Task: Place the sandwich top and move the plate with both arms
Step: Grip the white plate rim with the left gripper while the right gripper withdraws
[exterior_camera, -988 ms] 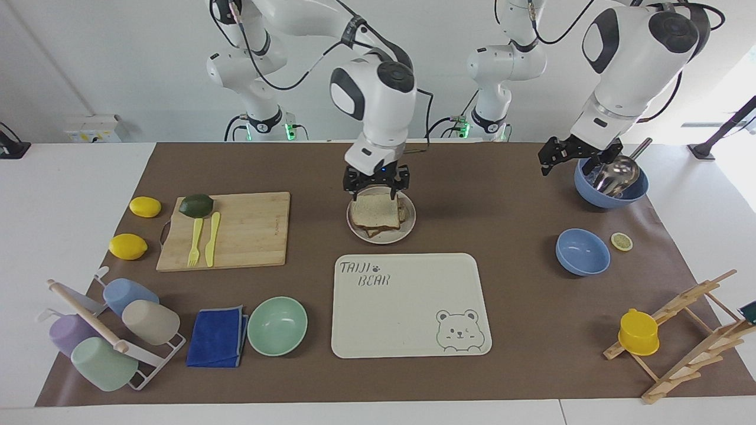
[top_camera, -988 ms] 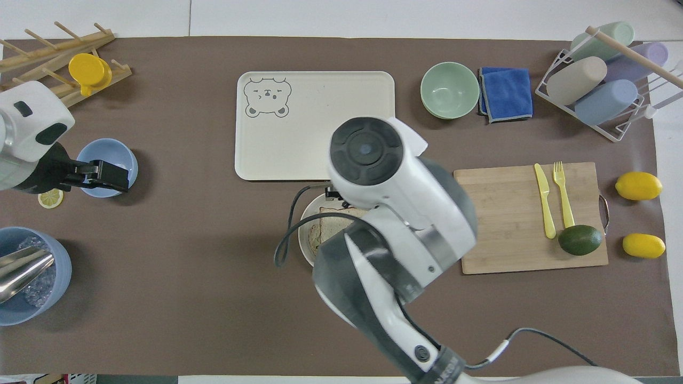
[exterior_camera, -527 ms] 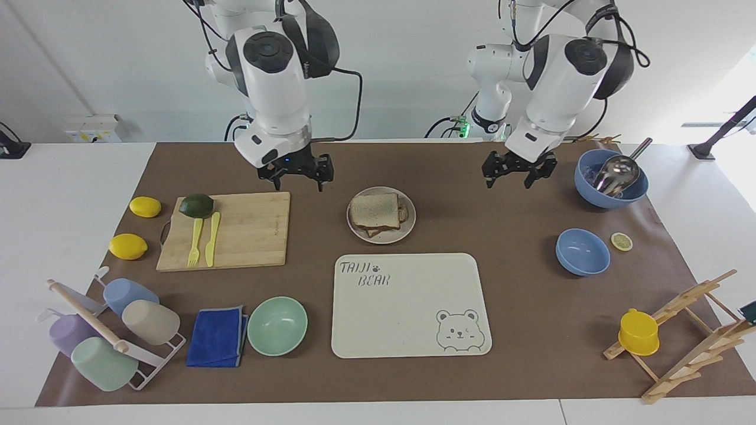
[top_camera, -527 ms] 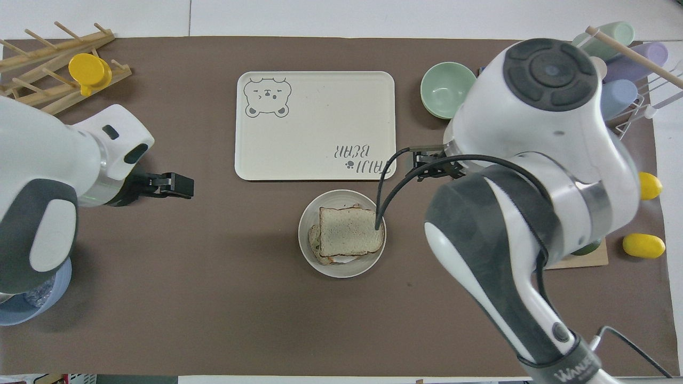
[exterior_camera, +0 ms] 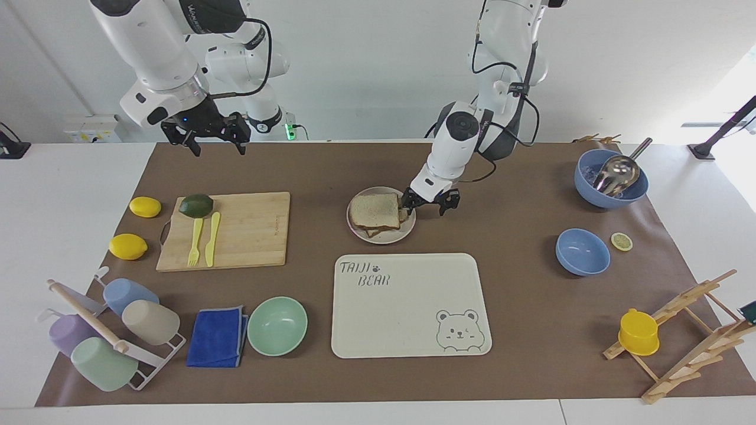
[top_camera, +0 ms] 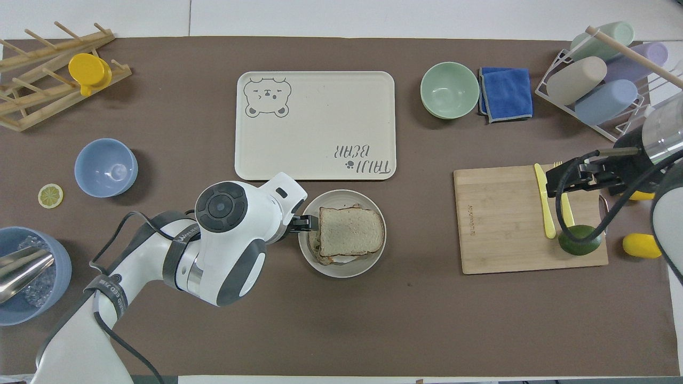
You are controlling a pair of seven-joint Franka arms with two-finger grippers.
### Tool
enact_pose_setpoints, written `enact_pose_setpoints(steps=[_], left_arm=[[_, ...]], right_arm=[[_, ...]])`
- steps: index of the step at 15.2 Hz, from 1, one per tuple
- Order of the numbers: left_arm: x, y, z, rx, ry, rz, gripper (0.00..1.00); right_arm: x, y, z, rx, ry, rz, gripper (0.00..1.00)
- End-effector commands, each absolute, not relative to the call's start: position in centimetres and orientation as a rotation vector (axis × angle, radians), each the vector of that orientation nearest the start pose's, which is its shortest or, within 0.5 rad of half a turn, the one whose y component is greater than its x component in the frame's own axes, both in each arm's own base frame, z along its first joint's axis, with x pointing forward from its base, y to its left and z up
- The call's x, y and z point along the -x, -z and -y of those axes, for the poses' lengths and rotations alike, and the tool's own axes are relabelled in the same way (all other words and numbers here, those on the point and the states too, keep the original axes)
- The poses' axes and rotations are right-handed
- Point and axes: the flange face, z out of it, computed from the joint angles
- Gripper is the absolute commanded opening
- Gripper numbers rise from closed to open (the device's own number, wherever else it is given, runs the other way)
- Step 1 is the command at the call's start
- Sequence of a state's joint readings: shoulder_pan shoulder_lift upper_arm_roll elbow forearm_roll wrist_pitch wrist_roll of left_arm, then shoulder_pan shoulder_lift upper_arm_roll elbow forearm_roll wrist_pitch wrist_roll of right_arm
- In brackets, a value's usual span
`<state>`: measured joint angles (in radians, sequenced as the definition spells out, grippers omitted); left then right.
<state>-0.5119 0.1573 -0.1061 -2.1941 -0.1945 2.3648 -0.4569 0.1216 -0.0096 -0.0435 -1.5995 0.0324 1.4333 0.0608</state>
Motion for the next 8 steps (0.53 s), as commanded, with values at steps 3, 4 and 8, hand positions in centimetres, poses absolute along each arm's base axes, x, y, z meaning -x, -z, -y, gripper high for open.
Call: enact_pose_setpoints(steps=[3,4,8], left_arm=[[-45.0,-30.1,32.0,3.310,-0.121,0.028,0.92],[-45.0,-30.0,32.0,3.309,-0.123,0.028,0.90],[-44.9,-30.1,32.3,3.309,-0.127,0.020,0.65]], right_arm=[[-53.3,-60.0,-3.5,3.140,-0.282,0.079,1.00],[-53.1,-59.9,-3.0,3.131,-0.296,0.096,1.00],[-53.0,-59.9,-2.6,3.133,-0.301,0.084,1.00]])
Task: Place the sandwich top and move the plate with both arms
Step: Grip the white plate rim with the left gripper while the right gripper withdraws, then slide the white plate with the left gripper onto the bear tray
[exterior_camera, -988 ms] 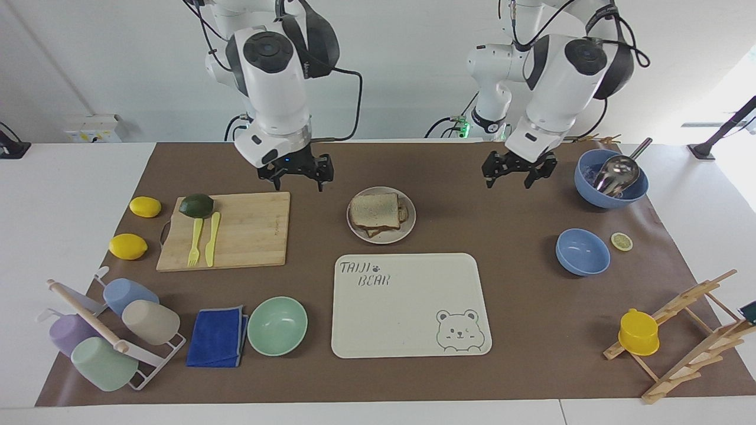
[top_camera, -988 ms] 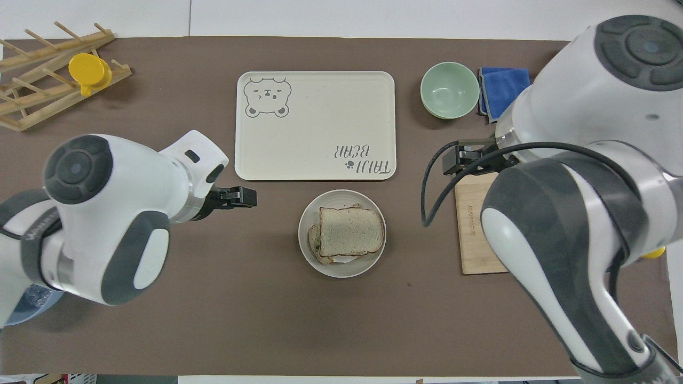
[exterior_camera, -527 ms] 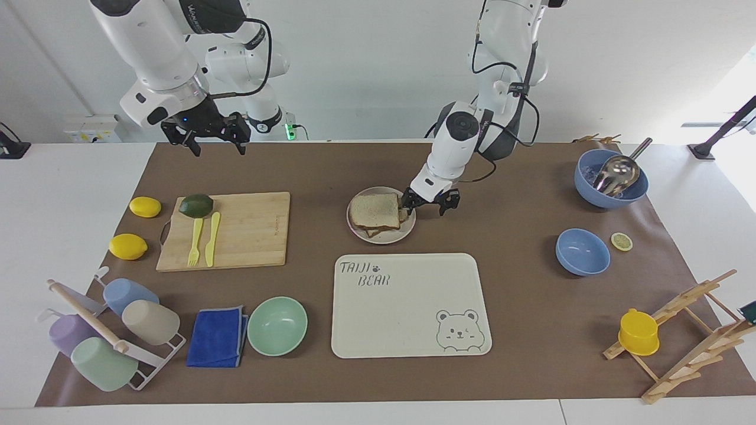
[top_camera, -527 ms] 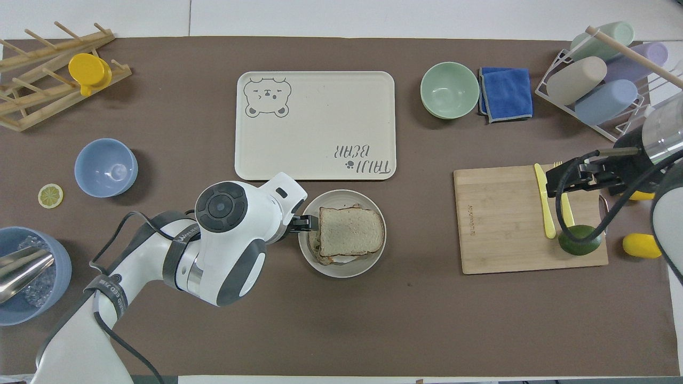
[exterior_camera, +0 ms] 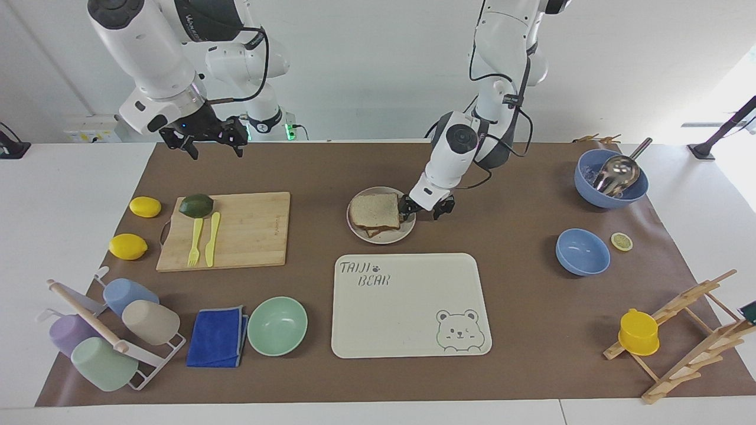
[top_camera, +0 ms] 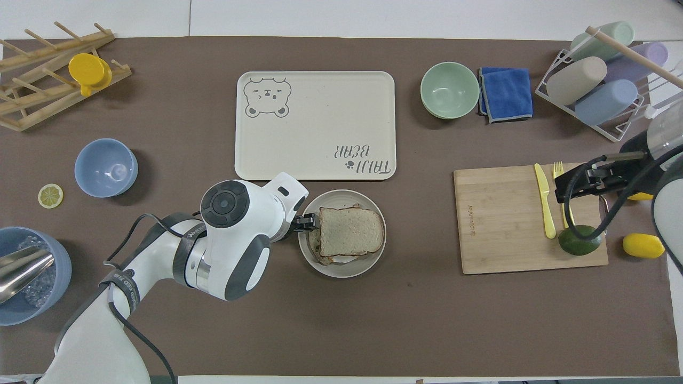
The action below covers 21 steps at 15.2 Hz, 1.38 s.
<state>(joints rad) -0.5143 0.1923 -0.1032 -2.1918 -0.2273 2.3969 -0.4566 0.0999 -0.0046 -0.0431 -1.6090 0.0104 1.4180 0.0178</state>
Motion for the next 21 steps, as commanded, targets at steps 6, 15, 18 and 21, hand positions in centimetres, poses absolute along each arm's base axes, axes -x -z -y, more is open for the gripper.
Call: enact_pose_setpoints(steps=[6,15,18,21], left_arm=[[-43.7,-30.2,33.8,3.308,-0.129,-0.044,0.15],[-47.6,-35.4,31.5,3.365,-0.139,-0.047,0.00],[-52.9,-41.1,28.9,3.448,-0.171,-0.020,0.00],[-57.9,-42.9,27.2,3.486,-0.091,0.023,0.00]], right_arm=[[-53.1,-60.3,0.0,3.123,-0.293,0.029,1.00],[-53.0,-60.7,0.0,3.122,-0.276,0.063,1.00],[-53.1,-60.6,0.2,3.123,-0.271,0.065,1.00],[-53.1,-60.7,0.4,3.120,-0.264,0.058,1.00]])
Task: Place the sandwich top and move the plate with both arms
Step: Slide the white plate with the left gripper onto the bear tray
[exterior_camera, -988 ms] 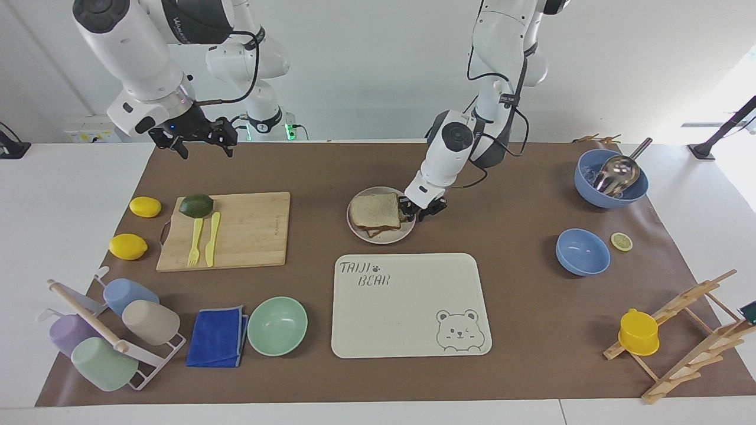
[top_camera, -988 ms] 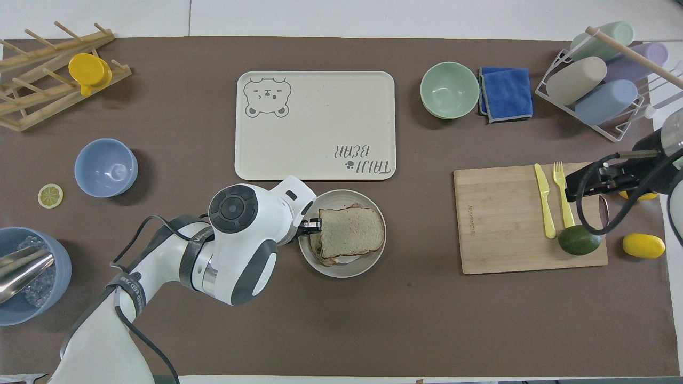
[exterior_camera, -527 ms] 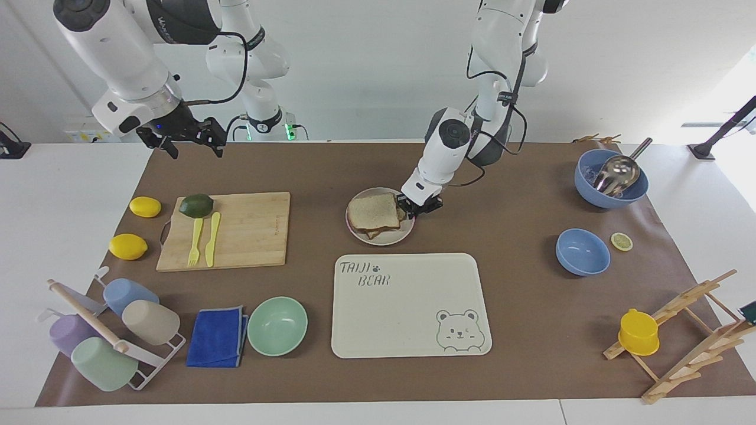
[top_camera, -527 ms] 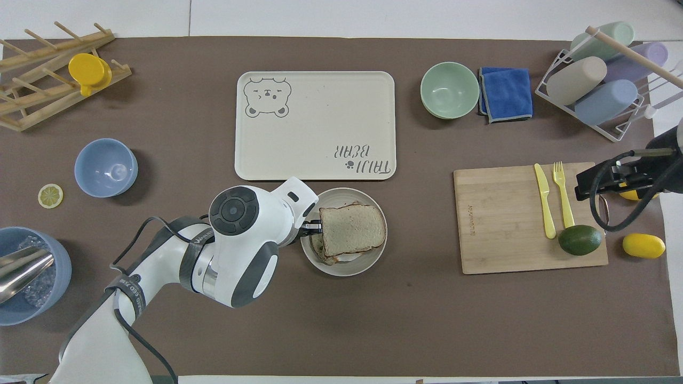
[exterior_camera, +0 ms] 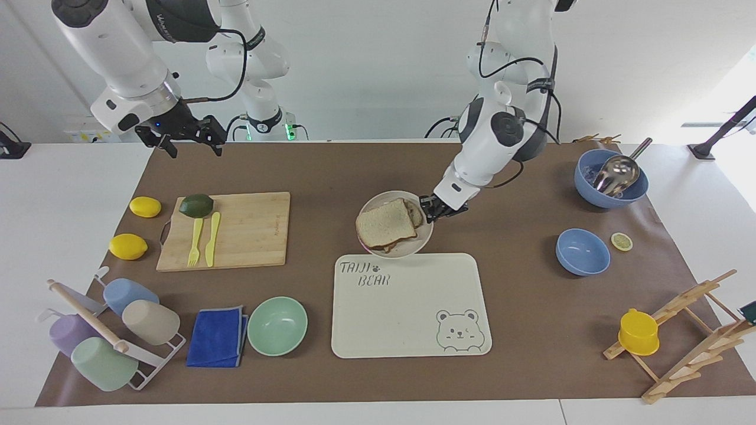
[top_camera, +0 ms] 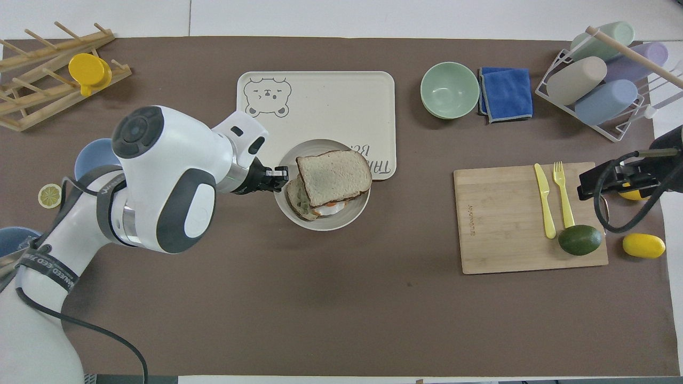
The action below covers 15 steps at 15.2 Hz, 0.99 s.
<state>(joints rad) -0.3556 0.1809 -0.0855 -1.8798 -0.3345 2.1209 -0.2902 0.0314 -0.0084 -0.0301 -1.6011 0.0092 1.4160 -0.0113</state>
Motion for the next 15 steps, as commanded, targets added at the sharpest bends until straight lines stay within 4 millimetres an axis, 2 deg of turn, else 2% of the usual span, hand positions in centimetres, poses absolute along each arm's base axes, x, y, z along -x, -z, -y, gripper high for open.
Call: enact_pose_setpoints(steps=[1,4,6,7,9,11,13,15], left_arm=[[-59.3,-42.4,27.4,3.485,-0.086,0.025,0.00],[-64.3,-40.9,27.2,3.490,-0.138,0.040,0.00],[-67.3,-39.1,25.6,3.499,-0.138,0.061,0.00],[-68.1,-37.9,24.5,3.501,-0.136,-0.002,0.00],[-68.4,-36.9,24.2,3.500,-0.120,-0.076,0.00],[-68.6,-36.7,23.9,3.491,-0.057,-0.166,0.00],[-68.3,-34.8,24.2,3.477,0.009,-0.158,0.00],[-68.3,-34.3,23.9,3.474,0.030,-0.145,0.00]], right_arm=[[-53.0,-60.7,0.4,3.120,-0.266,0.058,1.00],[-53.0,-60.6,0.4,3.117,-0.278,0.058,1.00],[-53.0,-60.6,0.4,3.117,-0.278,0.058,1.00],[-53.0,-60.6,0.4,3.117,-0.278,0.058,1.00],[-52.9,-60.7,0.4,3.117,-0.278,0.058,1.00],[-53.0,-60.6,0.4,3.120,-0.271,0.058,1.00],[-53.0,-60.7,0.4,3.118,-0.271,0.056,1.00],[-53.0,-60.6,0.4,3.119,-0.273,0.056,1.00]])
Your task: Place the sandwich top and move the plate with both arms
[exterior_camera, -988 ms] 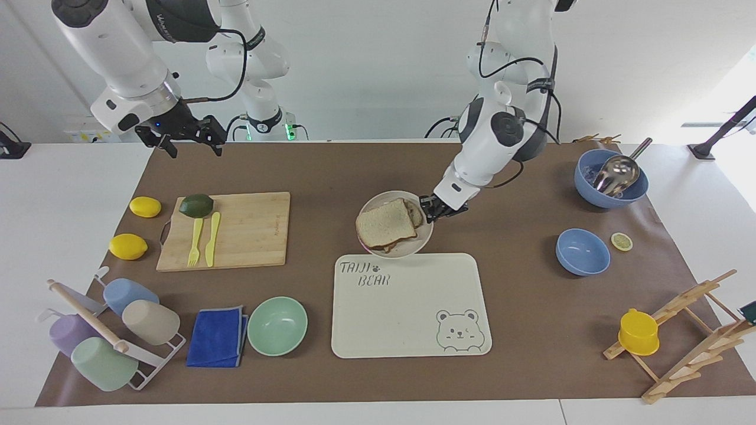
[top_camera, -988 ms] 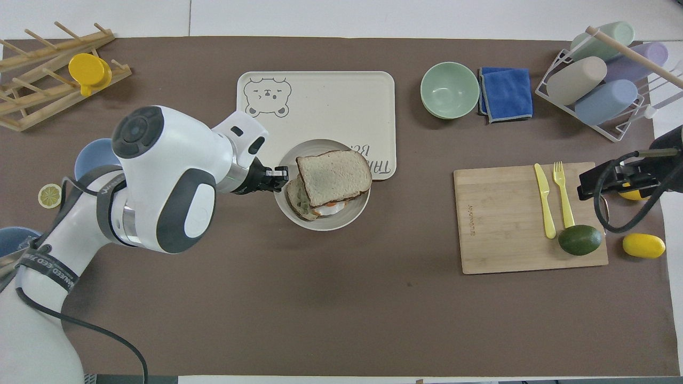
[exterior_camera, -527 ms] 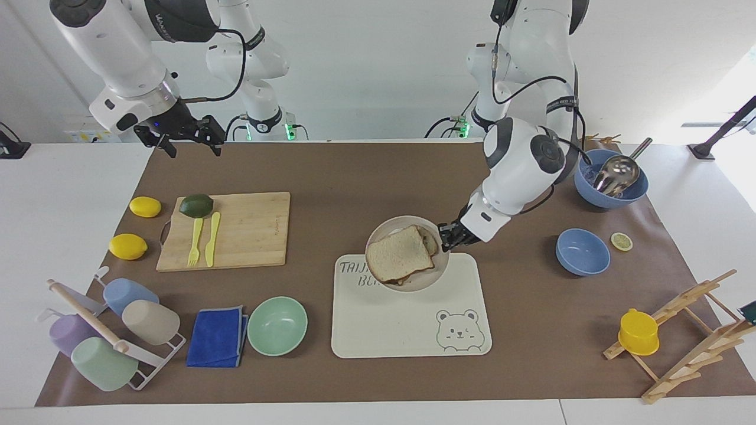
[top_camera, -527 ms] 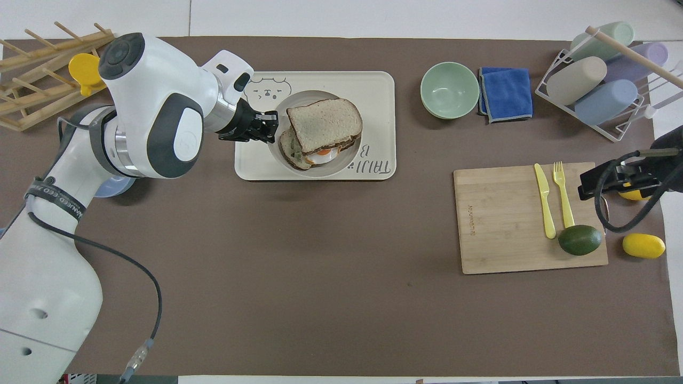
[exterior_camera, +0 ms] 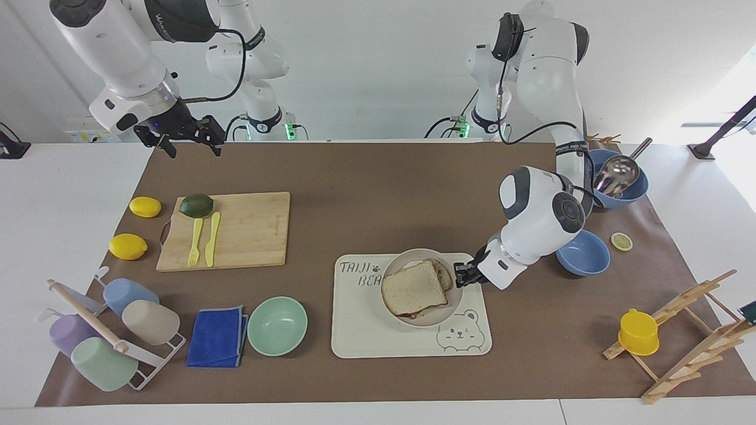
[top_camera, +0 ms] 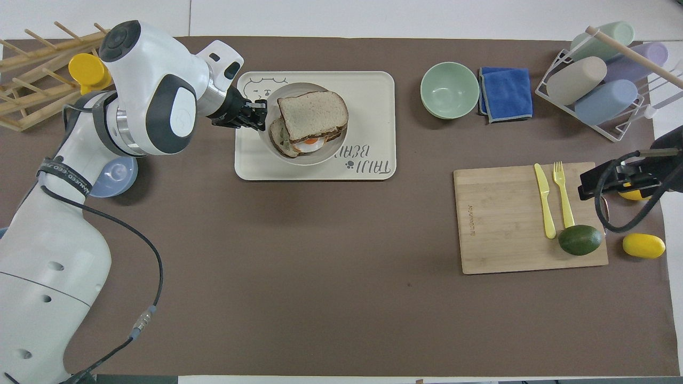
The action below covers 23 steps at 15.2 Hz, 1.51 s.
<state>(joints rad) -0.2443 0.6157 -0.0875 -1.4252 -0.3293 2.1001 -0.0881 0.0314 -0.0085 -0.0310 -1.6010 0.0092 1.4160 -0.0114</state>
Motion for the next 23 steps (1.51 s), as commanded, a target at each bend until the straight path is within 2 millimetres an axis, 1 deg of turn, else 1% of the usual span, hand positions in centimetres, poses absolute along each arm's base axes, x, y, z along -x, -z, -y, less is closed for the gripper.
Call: enact_pose_setpoints(steps=[1,2,5,6,7,8,9,11,12,13,14,15,16,17,18,19,21,23], left_arm=[[-68.3,-34.1,23.9,3.474,0.036,-0.144,0.00],[-68.1,-33.8,23.9,3.472,0.036,-0.142,0.00],[-68.1,-33.7,23.8,3.473,0.033,-0.137,0.00],[-68.1,-33.8,23.8,3.474,0.030,-0.138,0.03],[-68.1,-33.8,23.8,3.474,0.032,-0.135,0.73],[-68.1,-33.9,23.6,3.475,0.022,-0.132,1.00],[-68.1,-34.1,23.4,3.476,0.004,-0.136,1.00],[-68.2,-34.7,22.1,3.472,-0.088,-0.124,1.00],[-68.3,-36.0,21.5,3.470,-0.102,-0.128,1.00],[-68.3,-38.2,19.8,3.472,-0.095,-0.107,1.00],[-68.2,-39.8,18.1,3.473,-0.093,-0.082,1.00],[-67.9,-42.1,17.2,3.472,-0.064,-0.077,1.00],[-67.4,-43.8,15.9,3.453,-0.044,-0.066,1.00],[-66.9,-45.9,14.1,3.429,-0.028,-0.042,1.00],[-66.3,-47.4,12.9,3.415,-0.044,-0.029,1.00],[-65.5,-49.3,11.4,3.382,-0.062,-0.017,1.00],[-63.1,-53.3,10.0,3.285,-0.080,-0.064,1.00],[-61.3,-56.5,8.6,3.265,-0.075,-0.053,1.00]], right_arm=[[-53.0,-60.7,0.4,3.120,-0.268,0.058,1.00],[-53.0,-60.7,0.4,3.120,-0.268,0.058,1.00],[-53.0,-60.7,0.6,3.120,-0.266,0.056,1.00],[-53.0,-60.6,0.5,3.121,-0.271,0.058,1.00],[-53.0,-60.7,0.4,3.121,-0.271,0.060,1.00],[-52.9,-60.7,0.3,3.123,-0.274,0.062,1.00],[-52.9,-60.7,0.3,3.123,-0.274,0.063,1.00],[-53.0,-60.7,0.3,3.123,-0.271,0.063,1.00],[-53.0,-60.7,0.2,3.123,-0.271,0.065,1.00],[-53.0,-60.7,0.3,3.123,-0.271,0.063,1.00],[-53.0,-60.7,0.3,3.123,-0.271,0.063,1.00],[-53.0,-60.7,0.3,3.123,-0.269,0.063,1.00],[-53.0,-60.7,0.3,3.123,-0.269,0.063,1.00],[-53.0,-60.6,0.3,3.124,-0.271,0.065,1.00],[-53.0,-60.7,0.2,3.128,-0.267,0.067,1.00],[-53.0,-60.7,0.2,3.126,-0.269,0.067,1.00],[-53.0,-60.7,0.2,3.129,-0.272,0.067,1.00],[-52.9,-60.7,0.3,3.129,-0.274,0.064,1.00]])
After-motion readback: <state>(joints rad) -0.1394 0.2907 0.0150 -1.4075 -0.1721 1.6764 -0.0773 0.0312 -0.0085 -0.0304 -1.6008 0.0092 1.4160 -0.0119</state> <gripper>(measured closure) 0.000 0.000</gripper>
